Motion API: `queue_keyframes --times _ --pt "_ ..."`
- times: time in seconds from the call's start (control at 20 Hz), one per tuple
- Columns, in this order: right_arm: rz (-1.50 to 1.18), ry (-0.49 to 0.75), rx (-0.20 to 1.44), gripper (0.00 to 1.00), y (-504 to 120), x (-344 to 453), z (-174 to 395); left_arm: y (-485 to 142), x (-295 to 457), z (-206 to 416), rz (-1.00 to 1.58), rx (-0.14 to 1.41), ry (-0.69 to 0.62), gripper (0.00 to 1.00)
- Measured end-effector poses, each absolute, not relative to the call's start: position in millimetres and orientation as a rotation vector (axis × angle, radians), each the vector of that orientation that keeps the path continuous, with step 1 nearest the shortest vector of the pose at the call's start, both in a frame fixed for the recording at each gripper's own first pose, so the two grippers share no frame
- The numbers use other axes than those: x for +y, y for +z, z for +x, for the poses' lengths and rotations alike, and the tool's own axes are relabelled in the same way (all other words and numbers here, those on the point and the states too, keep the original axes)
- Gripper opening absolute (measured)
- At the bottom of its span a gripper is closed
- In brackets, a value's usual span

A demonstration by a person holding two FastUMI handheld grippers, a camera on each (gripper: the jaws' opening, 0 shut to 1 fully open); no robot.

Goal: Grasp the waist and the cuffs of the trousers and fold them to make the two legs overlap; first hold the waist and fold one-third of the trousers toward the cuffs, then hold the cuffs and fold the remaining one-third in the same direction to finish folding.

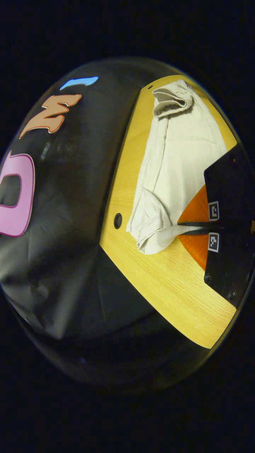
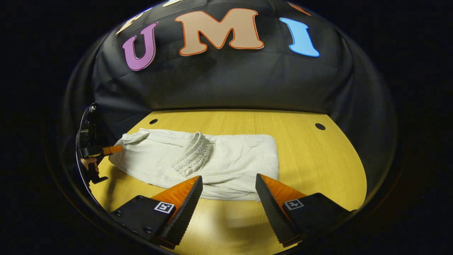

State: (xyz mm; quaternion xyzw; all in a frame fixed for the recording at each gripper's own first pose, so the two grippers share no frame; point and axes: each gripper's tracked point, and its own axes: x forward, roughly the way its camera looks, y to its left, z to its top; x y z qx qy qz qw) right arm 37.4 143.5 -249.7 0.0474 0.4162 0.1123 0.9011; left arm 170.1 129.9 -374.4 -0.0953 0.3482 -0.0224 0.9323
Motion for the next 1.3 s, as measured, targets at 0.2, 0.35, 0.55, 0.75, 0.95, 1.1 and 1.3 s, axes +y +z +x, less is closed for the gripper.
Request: queue_keyframes --times 0.2,0.35,0.55,0.75,0.95,1.1,1.3 --pt "0.14 0.218 0.842 0.92 -240 127 40 -336 97 182 -0.147 0.655 -0.108 0.0" --pt "0.148 0.221 0.826 0.96 -235 116 41 -315 76 188 -0.164 0.633 -0.125 0.0" --pt "0.168 0.21 0.808 0.96 -229 97 38 -294 50 193 -0.169 0.613 -0.148 0.0" --pt "0.194 0.19 0.796 0.96 -224 72 35 -270 15 198 -0.184 0.589 -0.183 0.0" --pt "0.217 0.173 0.787 0.96 -222 44 33 -245 -27 200 -0.204 0.568 -0.235 0.0" --pt "0.241 0.157 0.78 0.97 -221 26 32 -225 -59 203 -0.206 0.546 -0.273 0.0" --pt "0.259 0.139 0.778 0.96 -224 1 24 -209 -107 205 -0.21 0.526 -0.328 0.0"
